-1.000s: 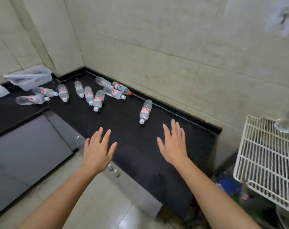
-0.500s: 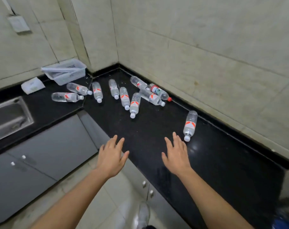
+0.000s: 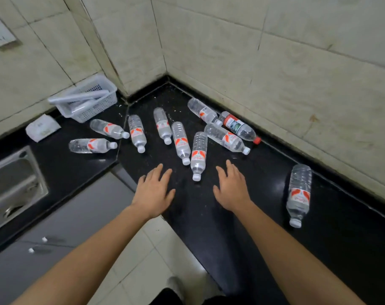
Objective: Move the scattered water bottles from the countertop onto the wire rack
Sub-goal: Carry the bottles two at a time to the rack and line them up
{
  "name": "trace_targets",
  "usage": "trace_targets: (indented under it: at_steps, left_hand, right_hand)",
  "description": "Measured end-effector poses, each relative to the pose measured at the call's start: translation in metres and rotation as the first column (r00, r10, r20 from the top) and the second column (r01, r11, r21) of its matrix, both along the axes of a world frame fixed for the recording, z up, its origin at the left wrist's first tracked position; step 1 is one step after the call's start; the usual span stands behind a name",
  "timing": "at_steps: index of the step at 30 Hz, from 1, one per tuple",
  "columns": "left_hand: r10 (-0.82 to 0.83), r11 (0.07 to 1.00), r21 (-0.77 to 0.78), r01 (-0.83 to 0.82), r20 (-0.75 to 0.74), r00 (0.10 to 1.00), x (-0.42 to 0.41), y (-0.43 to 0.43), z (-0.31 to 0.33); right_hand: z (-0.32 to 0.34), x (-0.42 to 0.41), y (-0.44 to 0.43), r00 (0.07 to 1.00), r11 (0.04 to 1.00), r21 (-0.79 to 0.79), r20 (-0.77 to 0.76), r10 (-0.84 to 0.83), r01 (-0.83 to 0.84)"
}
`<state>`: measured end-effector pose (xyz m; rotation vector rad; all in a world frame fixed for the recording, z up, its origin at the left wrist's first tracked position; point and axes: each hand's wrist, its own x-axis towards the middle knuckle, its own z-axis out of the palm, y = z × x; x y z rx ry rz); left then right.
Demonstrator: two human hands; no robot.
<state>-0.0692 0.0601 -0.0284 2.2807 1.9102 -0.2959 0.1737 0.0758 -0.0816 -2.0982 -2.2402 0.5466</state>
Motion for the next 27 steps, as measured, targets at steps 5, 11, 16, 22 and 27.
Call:
trace_targets:
  at_steps: [5, 11, 16, 22, 27]
  left_hand:
    - [-0.134, 0.986, -0.112, 0.125, -0.070, 0.989, -0.013, 0.061, -0.031]
    - [-0.300, 0.949, -0.122, 0.290, -0.070, 0.951, -0.021, 0.171, -0.063]
    - [-0.500, 0.863, -0.168, 0.476, -0.166, 0.850, -0.009, 0.244, -0.090]
    - [-0.723, 0.687, -0.179, 0.704, -0.261, 0.639, -0.005, 0.266, -0.114]
    - [-0.765, 0.635, -0.150, 0.758, -0.263, 0.589, -0.003, 0.273, -0.111]
  right_hand:
    - [-0.014, -0.018, 0.058, 0.999, 0.992, -0.123, -0.008, 0.032, -0.033]
    - [-0.037, -0.048, 0.102, 0.900, 0.908, -0.361, -0.289, -0.327, 0.214]
    - [-0.058, -0.073, 0.121, 0.791, 0.775, -0.511, -0.262, -0.553, 0.372]
    - [-0.075, -0.103, 0.127, 0.631, 0.617, -0.573, -0.210, -0.747, 0.540]
    - [-0.070, -0.091, 0.111, 0.526, 0.537, -0.559, -0.200, -0.827, 0.632]
